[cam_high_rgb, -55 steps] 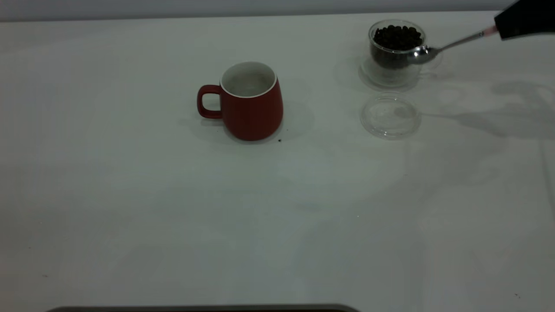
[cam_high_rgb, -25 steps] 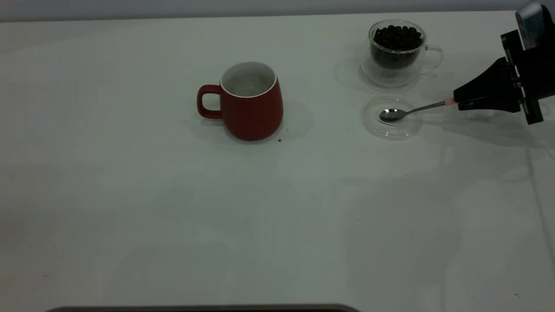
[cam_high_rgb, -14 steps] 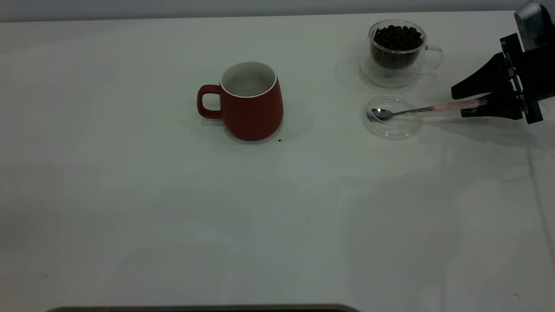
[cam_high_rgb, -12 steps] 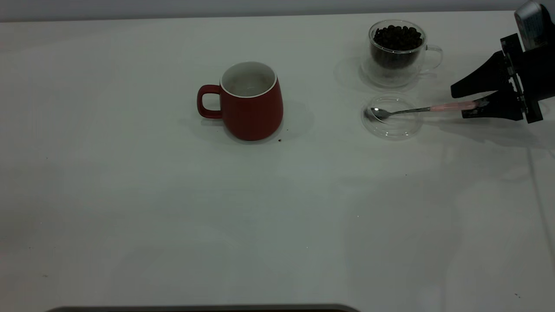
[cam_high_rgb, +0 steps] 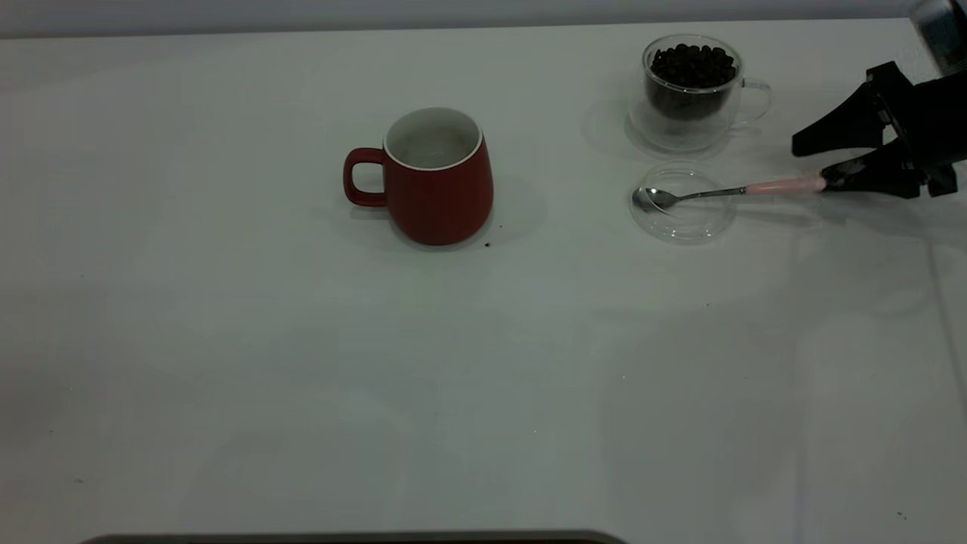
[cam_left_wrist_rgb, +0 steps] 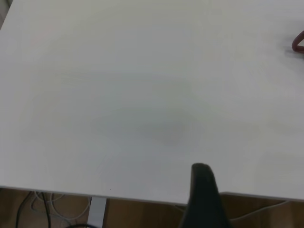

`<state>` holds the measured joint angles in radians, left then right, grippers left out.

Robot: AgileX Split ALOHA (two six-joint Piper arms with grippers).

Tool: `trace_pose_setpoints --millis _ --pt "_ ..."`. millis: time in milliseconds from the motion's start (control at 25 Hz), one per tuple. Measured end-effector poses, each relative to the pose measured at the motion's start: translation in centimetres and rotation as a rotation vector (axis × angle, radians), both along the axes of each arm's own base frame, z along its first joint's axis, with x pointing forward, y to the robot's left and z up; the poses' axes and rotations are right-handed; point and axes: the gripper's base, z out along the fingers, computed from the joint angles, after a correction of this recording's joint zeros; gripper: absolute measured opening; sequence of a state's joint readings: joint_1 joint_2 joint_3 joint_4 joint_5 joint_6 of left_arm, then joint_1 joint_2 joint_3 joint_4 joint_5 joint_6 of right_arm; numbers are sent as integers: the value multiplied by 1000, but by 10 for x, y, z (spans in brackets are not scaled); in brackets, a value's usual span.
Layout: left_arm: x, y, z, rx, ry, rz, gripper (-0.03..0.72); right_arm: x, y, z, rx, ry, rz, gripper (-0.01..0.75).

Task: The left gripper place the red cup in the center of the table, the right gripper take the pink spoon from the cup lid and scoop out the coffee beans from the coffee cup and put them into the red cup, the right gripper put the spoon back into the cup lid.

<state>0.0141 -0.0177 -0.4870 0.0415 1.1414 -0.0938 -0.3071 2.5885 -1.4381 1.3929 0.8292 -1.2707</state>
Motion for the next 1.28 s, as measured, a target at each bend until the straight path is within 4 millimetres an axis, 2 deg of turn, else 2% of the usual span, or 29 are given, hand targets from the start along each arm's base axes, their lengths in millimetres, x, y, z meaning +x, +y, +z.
trace_pose_setpoints --millis 120,200,320,400,480,600,720,840,920,1000,1160,1280 --pt "0 0 0 0 0 0 586 5 0 12 6 -33 -20 586" --pt "0 0 0 0 0 0 586 9 7 37 51 -81 31 587" --pt "0 0 0 0 0 0 586 13 32 104 143 -201 195 586" --pt "0 0 0 0 0 0 586 9 56 146 130 -235 326 586" --pt "0 0 0 0 0 0 586 -5 84 183 29 -190 492 586" --pt "0 0 0 0 0 0 586 -36 113 220 -250 25 656 586" --pt "0 0 0 0 0 0 586 -62 118 260 -557 172 554 586" --pt "0 0 0 0 0 0 586 -101 121 296 -659 178 430 586" --pt "0 0 0 0 0 0 586 -136 122 307 -664 171 419 586" --pt "0 0 0 0 0 0 586 -177 118 306 -662 187 423 586" --pt "0 0 0 0 0 0 586 -245 103 282 -657 265 409 586" --pt "0 0 0 0 0 0 586 -279 90 266 -655 260 343 586"
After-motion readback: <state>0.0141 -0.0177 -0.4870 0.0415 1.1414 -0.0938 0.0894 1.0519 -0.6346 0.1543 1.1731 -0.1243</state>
